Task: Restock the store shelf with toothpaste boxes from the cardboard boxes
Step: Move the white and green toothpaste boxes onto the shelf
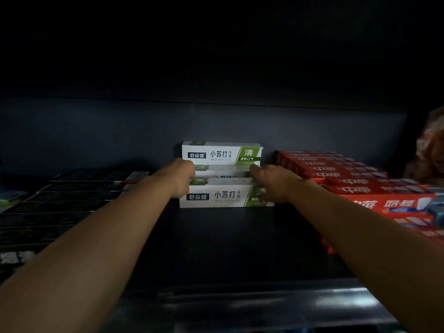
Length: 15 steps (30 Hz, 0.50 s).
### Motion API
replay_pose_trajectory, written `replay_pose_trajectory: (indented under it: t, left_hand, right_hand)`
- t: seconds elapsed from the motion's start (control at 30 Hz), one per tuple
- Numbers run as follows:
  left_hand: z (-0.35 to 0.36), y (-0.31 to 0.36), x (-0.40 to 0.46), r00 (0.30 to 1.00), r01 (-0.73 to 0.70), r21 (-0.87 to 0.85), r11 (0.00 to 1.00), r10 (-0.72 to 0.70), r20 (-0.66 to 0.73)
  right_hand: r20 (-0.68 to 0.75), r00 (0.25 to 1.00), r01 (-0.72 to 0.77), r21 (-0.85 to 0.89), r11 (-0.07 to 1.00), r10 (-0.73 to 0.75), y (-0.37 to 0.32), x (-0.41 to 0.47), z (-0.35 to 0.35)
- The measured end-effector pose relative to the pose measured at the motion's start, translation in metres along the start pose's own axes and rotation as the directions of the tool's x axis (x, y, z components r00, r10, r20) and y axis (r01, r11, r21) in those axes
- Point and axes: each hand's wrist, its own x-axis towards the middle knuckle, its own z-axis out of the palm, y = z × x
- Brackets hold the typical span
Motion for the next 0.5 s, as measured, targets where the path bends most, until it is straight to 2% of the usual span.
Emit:
replay_pose_trajectory:
  t: [0.2, 0.5]
  left_hand:
    - [0.006, -0.007, 0.027, 1.0, 0.023, -0.078, 0.997, -0.024, -0.008]
    - [0.013, -0.007, 0.039, 0.999, 0.012, -0.053, 0.999, -0.015, -0.044]
  right_hand:
    - [0.023, 0.994, -0.109, -0.021, 0.994, 0.109, 0.01, 0.027, 0.004]
    - [0.025, 0.992, -0.124, -0.034, 0.992, 0.125, 0.014, 0.043, 0.006]
